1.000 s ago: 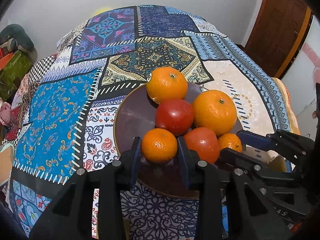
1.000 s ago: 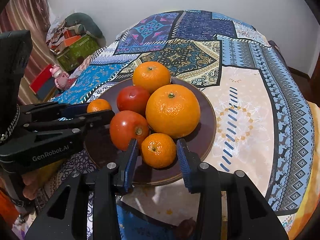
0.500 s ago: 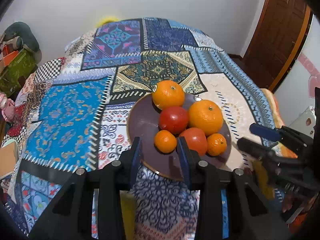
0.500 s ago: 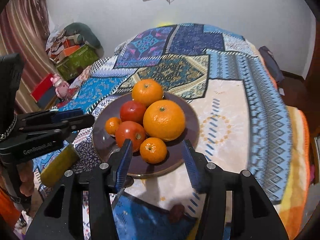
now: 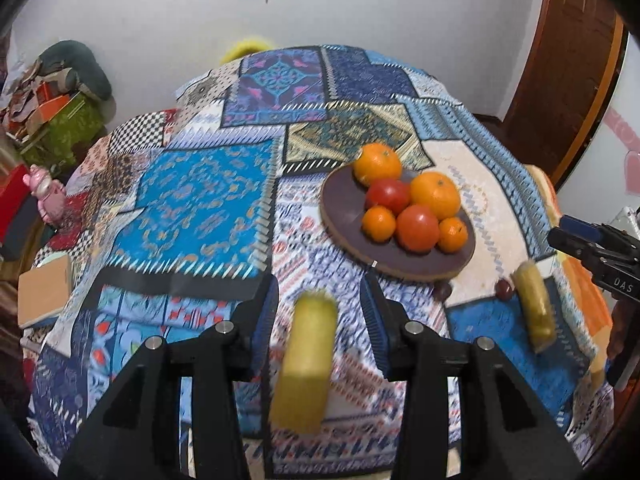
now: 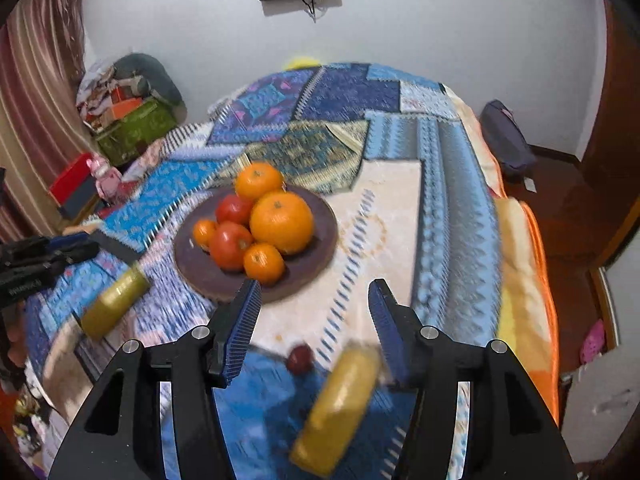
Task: Organize fruits
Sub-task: 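Grasp a yellow corn cylinder with the right gripper while the left gripper grasps another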
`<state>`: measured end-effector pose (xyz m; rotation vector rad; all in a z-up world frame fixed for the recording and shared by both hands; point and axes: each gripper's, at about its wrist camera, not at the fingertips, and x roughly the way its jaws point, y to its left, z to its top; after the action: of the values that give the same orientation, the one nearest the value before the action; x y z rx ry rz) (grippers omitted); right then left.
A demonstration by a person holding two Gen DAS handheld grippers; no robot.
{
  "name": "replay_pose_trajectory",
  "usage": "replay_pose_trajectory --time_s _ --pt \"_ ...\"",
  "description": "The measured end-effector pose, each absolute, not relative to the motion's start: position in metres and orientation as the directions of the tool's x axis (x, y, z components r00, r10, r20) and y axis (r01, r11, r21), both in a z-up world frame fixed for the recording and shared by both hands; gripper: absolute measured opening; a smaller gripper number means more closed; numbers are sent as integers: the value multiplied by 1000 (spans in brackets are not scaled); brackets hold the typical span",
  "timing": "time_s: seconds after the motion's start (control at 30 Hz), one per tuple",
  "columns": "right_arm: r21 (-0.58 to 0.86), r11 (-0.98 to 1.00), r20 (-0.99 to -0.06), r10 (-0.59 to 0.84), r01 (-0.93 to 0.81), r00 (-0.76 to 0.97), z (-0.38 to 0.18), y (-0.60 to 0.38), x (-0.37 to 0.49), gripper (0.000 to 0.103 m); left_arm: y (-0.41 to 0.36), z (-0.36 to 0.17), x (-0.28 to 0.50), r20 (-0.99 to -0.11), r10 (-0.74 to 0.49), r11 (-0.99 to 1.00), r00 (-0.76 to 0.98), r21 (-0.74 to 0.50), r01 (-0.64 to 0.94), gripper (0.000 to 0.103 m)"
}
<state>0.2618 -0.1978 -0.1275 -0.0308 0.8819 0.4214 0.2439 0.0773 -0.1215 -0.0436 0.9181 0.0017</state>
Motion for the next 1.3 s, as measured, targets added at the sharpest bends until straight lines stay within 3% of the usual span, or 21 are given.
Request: replay_pose_trajectory --time_s 0.5,0.63,1.07,1.3 --pt "198 922 -850 330 -332 410 -187 -217 232 52 91 -179 227 -856 -34 993 516 -85 -76 43" --pt "207 921 -851 336 -330 404 -193 -214 232 45 85 -187 228 -861 -23 996 508 -62 -60 42" --pt "191 928 -846 321 -321 426 -198 -205 242 44 80 -201 238 -869 2 998 494 -33 -62 41" --pt "174 924 -837 322 -342 442 -195 -209 239 35 76 -197 236 -869 -13 998 495 -41 -45 38"
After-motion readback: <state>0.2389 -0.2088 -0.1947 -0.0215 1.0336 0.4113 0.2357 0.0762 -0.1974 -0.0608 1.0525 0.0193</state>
